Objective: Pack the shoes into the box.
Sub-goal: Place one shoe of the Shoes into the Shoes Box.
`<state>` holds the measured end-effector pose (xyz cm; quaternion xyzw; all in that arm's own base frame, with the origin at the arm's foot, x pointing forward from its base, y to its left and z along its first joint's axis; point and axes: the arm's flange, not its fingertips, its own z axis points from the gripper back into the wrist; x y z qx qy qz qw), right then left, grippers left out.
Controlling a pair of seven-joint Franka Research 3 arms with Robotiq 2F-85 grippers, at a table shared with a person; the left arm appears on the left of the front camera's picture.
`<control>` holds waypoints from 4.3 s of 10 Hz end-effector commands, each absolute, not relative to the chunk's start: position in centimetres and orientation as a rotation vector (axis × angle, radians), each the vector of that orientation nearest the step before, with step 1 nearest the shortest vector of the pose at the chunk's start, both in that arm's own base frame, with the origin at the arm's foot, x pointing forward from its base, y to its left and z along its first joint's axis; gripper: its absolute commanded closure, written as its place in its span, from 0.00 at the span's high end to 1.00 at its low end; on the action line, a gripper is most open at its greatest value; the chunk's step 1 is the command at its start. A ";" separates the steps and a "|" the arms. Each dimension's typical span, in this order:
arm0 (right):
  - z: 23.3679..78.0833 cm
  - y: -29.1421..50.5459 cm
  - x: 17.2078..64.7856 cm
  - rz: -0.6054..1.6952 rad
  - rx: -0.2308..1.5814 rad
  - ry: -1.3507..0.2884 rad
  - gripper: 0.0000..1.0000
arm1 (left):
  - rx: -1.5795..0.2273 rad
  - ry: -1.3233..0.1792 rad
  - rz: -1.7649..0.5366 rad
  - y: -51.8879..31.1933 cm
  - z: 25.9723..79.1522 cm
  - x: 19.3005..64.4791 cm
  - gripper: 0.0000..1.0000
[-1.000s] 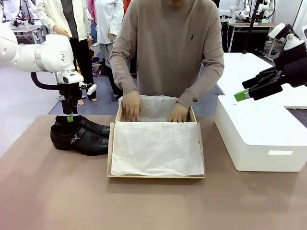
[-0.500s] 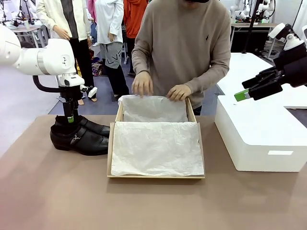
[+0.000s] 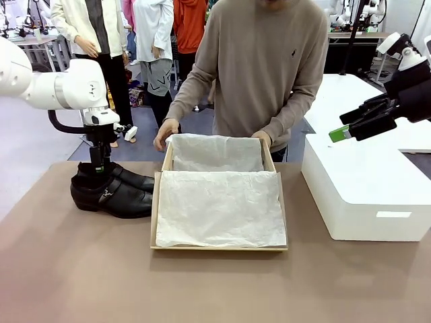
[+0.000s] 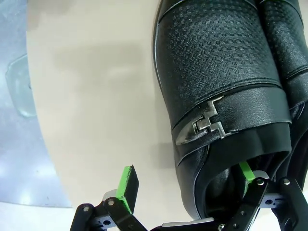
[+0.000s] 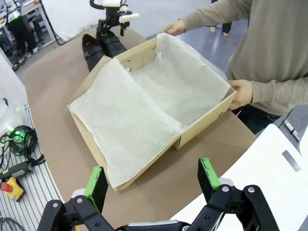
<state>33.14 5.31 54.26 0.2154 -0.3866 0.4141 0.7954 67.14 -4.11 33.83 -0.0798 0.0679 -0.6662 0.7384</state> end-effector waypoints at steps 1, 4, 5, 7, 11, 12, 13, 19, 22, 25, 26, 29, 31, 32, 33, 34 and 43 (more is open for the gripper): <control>54.2 5.3 33.4 0.905 0.472 -0.842 1.00 | -0.192 0.145 -1.454 -4.2 33.8 67.6 1.00; 54.2 5.3 33.4 0.905 0.472 -0.842 1.00 | -0.207 0.156 -1.469 -4.2 33.8 67.5 0.62; 54.2 5.3 33.4 0.905 0.472 -0.842 1.00 | -0.210 0.157 -1.469 -4.2 33.8 67.5 0.43; 54.2 5.3 33.4 0.905 0.472 -0.842 1.00 | -0.211 0.159 -1.470 -4.1 33.8 67.5 0.04; 54.2 5.3 33.4 0.905 0.472 -0.842 1.00 | -0.191 0.161 -1.469 -4.2 34.1 67.3 0.00; 54.2 5.3 33.4 0.905 0.472 -0.842 1.00 | -0.184 0.161 -1.471 -4.2 34.1 67.3 0.00; 54.2 5.3 33.4 0.905 0.472 -0.842 1.00 | -0.176 0.161 -1.469 -4.2 34.2 67.2 0.00; 54.2 5.3 33.4 0.905 0.472 -0.842 1.00 | -0.112 0.121 -1.431 -2.2 37.0 67.0 0.00; 54.2 5.3 33.4 0.905 0.472 -0.842 1.00 | -0.063 0.089 -1.403 0.0 40.1 68.0 0.00; 54.2 5.3 33.4 0.905 0.472 -0.842 1.00 | -0.010 0.078 -1.339 1.7 44.5 68.5 0.00; 54.2 5.3 33.4 0.905 0.472 -0.842 1.00 | -0.008 0.063 -1.319 2.0 46.2 68.3 0.00; 54.2 5.3 33.4 0.905 0.472 -0.842 1.00 | -0.073 0.067 -1.276 -0.5 50.7 66.2 0.00; 54.2 5.3 33.4 0.905 0.472 -0.842 1.00 | -0.079 0.064 -1.265 -3.4 52.8 64.7 0.00; 54.2 5.3 33.4 0.905 0.472 -0.842 1.00 | -0.078 0.055 -1.269 -5.3 53.8 64.1 0.00; 54.2 5.3 33.4 0.905 0.472 -0.842 1.00 | -0.060 0.049 -1.317 -7.0 54.3 63.8 0.00; 54.2 5.3 33.4 0.905 0.472 -0.842 1.00 | -0.047 0.047 -1.356 -8.7 54.6 63.6 0.00; 54.2 5.3 33.4 0.905 0.472 -0.842 1.00 | -0.058 0.068 -1.416 -13.8 54.3 62.6 0.00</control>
